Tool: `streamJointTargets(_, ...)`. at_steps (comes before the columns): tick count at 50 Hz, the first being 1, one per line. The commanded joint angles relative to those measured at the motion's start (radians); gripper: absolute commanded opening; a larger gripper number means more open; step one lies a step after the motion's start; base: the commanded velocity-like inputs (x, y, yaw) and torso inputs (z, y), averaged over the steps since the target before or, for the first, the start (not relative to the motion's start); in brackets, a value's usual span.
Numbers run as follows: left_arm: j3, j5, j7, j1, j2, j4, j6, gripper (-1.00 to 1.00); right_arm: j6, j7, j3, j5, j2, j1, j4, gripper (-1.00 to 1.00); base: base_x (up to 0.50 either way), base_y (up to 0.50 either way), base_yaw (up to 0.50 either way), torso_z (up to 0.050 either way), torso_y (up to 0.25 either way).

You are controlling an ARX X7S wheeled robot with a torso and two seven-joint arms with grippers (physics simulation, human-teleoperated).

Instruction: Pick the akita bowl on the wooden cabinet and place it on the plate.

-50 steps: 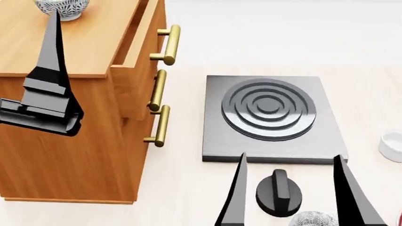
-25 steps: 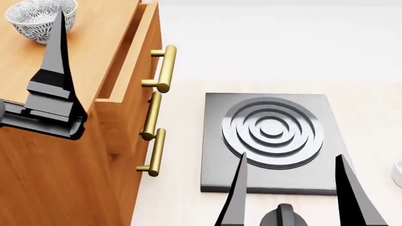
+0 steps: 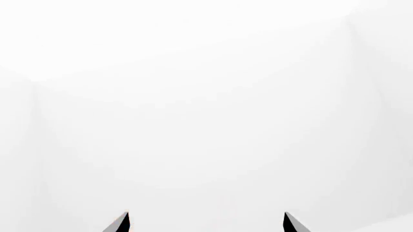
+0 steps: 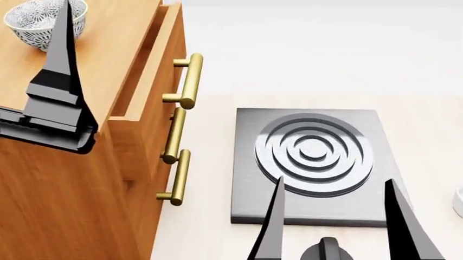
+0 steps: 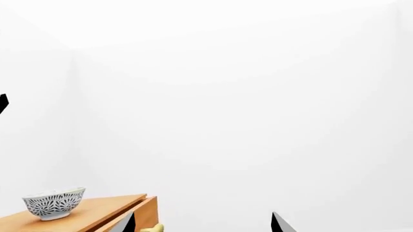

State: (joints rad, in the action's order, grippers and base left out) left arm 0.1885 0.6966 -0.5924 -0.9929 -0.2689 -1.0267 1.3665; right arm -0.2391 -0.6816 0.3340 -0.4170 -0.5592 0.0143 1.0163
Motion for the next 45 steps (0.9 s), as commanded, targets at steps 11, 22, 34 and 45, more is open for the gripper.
streamJointTargets(11,-0.031,0.181,-0.134,-0.281,0.066,0.217,0.182,1.0,0.017,-0.02,0.01,-0.019,-0.024,0.007,0.0,1.0,0.0,0.0,0.0,0.0,0.0)
streamJointTargets(22,0.042,0.108,-0.135,-0.345,0.049,0.426,0.066,1.0,0.023,-0.025,0.025,-0.021,-0.028,0.016,-0.006,1.0,0.0,0.0,0.0,0.0,0.0)
streamJointTargets(34,0.187,0.025,0.056,-0.494,0.01,0.701,-0.11,1.0,0.03,-0.026,0.034,-0.026,-0.029,0.021,-0.025,1.0,0.0,0.0,0.0,0.0,0.0)
streamJointTargets(45,0.191,-0.008,0.166,-0.612,0.047,0.988,-0.213,1.0,0.037,-0.033,0.031,-0.031,-0.039,0.02,-0.024,1.0,0.0,0.0,0.0,0.0,0.0)
